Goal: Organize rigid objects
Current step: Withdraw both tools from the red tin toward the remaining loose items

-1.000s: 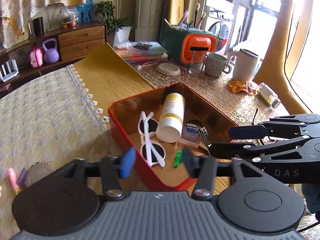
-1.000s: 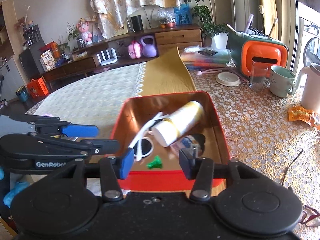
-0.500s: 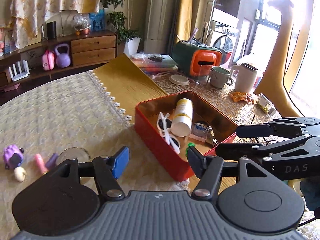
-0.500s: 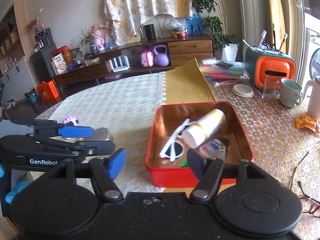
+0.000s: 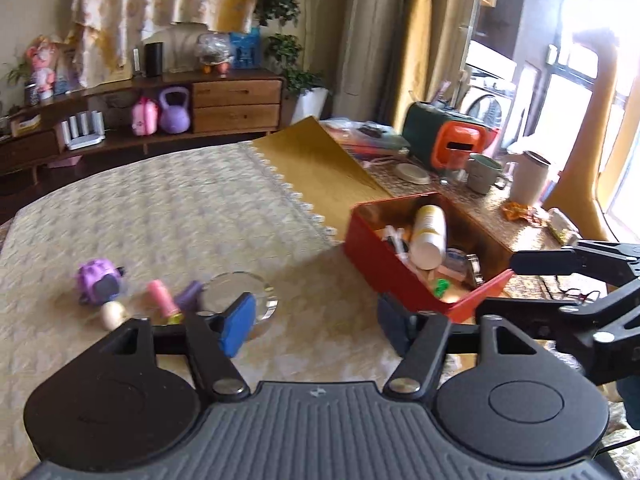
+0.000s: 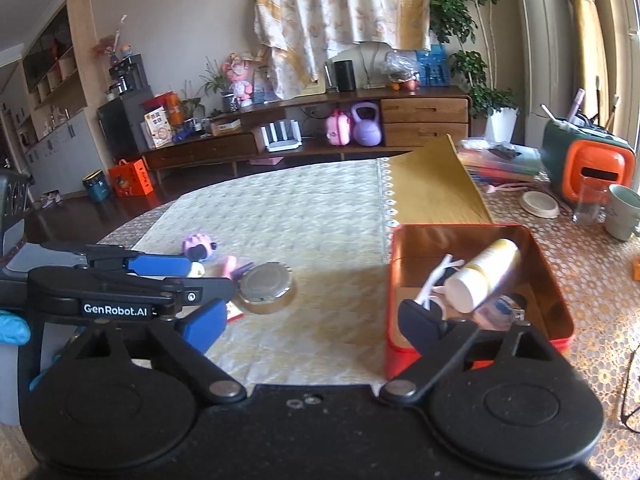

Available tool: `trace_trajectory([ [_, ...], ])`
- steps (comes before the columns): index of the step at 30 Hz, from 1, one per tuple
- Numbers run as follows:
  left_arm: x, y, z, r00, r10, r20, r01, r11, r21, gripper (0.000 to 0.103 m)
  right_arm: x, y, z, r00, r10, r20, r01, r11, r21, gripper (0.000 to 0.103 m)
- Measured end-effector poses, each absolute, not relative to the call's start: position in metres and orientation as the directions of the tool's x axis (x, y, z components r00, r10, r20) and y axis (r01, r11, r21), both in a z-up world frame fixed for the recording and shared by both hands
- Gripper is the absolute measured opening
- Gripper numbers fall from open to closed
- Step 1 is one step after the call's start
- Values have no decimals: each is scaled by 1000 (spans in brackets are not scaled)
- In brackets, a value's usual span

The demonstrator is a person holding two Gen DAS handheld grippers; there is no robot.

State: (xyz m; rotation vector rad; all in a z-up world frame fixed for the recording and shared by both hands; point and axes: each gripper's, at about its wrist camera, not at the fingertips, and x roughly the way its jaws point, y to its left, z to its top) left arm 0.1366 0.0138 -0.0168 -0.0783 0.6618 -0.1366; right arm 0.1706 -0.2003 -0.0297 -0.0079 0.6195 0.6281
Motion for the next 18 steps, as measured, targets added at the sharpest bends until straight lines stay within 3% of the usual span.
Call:
trace_trajectory([
  [6, 124, 45, -20, 808, -50, -588, 3, 997, -80, 76, 171, -181, -32, 619, 563, -548, -576, 800, 171, 102],
  [11, 117, 73, -23, 832, 73, -550, -114, 993, -41, 85, 171, -164, -37, 594, 577, -561, -604, 780, 162, 103],
  [18, 125, 114, -36, 809, 172, -562, -237, 970, -44, 85, 185, -137, -45, 587, 555, -589, -603, 786, 139, 103],
])
